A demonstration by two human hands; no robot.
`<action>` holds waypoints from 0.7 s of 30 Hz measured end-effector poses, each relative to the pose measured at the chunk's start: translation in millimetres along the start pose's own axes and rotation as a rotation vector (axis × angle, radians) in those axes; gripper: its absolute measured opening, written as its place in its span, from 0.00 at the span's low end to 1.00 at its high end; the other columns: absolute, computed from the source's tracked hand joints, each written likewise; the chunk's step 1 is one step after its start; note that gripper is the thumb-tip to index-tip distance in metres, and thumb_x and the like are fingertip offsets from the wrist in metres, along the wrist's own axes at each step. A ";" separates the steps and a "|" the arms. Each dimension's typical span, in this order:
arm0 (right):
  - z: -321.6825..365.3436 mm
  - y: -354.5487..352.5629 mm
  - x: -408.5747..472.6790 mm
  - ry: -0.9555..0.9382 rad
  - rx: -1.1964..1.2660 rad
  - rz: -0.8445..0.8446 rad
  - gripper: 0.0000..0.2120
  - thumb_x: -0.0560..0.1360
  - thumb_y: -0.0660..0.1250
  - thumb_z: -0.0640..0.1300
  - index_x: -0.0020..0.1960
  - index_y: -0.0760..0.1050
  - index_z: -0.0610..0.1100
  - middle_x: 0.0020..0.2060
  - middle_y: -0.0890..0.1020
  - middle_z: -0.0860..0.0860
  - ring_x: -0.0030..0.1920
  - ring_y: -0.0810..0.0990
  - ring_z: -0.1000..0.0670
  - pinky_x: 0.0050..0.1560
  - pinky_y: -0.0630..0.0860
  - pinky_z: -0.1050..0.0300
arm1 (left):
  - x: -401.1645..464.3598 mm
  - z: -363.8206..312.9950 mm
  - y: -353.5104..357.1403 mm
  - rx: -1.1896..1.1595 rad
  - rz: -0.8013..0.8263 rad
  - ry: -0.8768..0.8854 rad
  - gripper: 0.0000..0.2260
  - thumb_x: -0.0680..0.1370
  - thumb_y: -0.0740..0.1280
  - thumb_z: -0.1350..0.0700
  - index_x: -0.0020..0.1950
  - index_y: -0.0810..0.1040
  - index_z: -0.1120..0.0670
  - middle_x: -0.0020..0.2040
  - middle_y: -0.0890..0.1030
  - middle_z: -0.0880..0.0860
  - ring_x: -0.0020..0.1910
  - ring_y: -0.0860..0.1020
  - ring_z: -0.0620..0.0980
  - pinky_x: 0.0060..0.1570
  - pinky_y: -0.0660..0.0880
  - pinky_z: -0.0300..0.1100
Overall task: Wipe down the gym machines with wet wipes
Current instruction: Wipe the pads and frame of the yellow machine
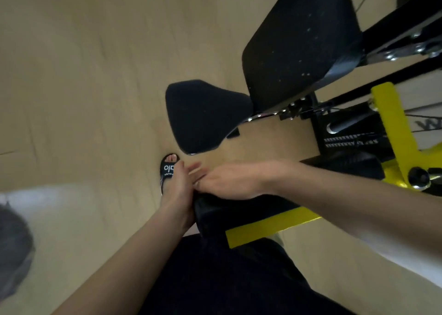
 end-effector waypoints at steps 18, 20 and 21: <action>-40.1 -5.8 48.8 0.285 0.149 0.213 0.20 0.85 0.56 0.55 0.65 0.78 0.45 0.62 0.81 0.44 0.61 0.79 0.44 0.70 0.71 0.46 | 5.6 8.7 -7.5 -0.171 -0.200 0.077 0.14 0.81 0.61 0.50 0.59 0.81 0.55 0.51 0.87 0.50 0.54 0.83 0.46 0.36 0.74 0.36; -60.0 -5.4 39.7 0.387 0.131 0.285 0.17 0.86 0.55 0.54 0.58 0.79 0.47 0.56 0.82 0.45 0.54 0.81 0.47 0.60 0.76 0.51 | 1.0 6.5 -1.6 -0.064 -0.107 0.054 0.12 0.82 0.61 0.52 0.58 0.80 0.55 0.53 0.86 0.49 0.56 0.81 0.45 0.40 0.69 0.38; -64.4 -7.5 31.9 0.413 0.139 0.273 0.16 0.86 0.54 0.53 0.53 0.79 0.48 0.52 0.82 0.47 0.50 0.81 0.50 0.53 0.75 0.56 | -1.0 4.5 1.6 -0.002 -0.032 0.027 0.11 0.82 0.61 0.52 0.57 0.80 0.55 0.54 0.85 0.50 0.55 0.81 0.46 0.41 0.70 0.39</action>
Point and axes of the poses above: each hand's wrist, its own x-axis towards the middle knuckle, its own y-axis out of the palm, z = x × y, the point moved 2 cm from there along x, towards the middle knuckle
